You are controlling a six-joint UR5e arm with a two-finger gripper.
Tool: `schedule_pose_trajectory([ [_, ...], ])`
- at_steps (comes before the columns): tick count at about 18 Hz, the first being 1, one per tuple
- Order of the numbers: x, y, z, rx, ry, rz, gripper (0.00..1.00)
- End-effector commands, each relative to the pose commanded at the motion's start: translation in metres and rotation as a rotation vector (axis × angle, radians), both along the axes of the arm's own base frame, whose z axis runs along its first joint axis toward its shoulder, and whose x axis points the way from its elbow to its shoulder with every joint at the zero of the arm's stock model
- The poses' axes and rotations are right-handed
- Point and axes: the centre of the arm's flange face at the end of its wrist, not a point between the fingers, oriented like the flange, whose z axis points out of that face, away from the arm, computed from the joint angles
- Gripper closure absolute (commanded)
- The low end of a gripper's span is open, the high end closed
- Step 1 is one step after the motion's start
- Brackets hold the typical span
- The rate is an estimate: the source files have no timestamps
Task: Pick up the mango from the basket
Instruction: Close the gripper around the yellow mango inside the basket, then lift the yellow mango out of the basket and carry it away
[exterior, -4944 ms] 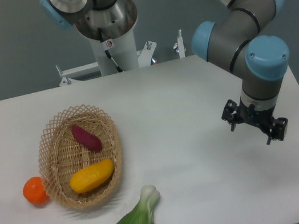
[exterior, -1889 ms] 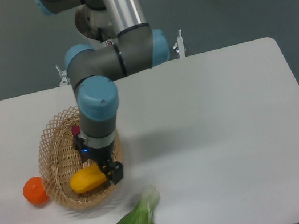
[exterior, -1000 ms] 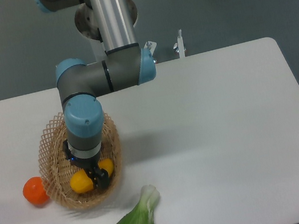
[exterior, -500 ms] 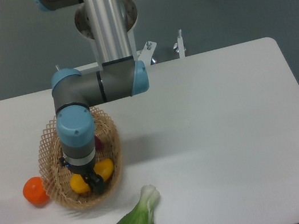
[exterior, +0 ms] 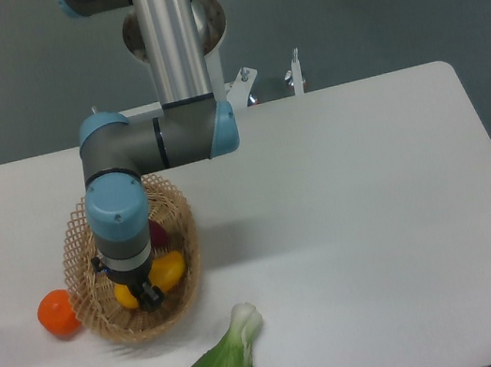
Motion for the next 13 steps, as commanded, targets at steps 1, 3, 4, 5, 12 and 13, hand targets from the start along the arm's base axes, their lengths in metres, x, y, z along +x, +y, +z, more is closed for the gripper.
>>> schedule_pose_trajectory([
  [1, 0.000, 0.000, 0.008, 0.012, 0.001, 0.001, 0.60],
  [3, -0.003, -0.003, 0.027, 0.036, 0.011, 0.007, 0.60],
  [4, -0.004, -0.004, 0.035, 0.046, 0.016, 0.013, 0.60],
  [5, -0.008, -0.005, 0.040, 0.055, 0.020, 0.024, 0.60],
  [12, -0.064, -0.020, 0.069, 0.098, 0.049, 0.115, 0.60],
  [13, -0.076, -0.021, 0.075, 0.108, 0.056, 0.132, 0.60],
])
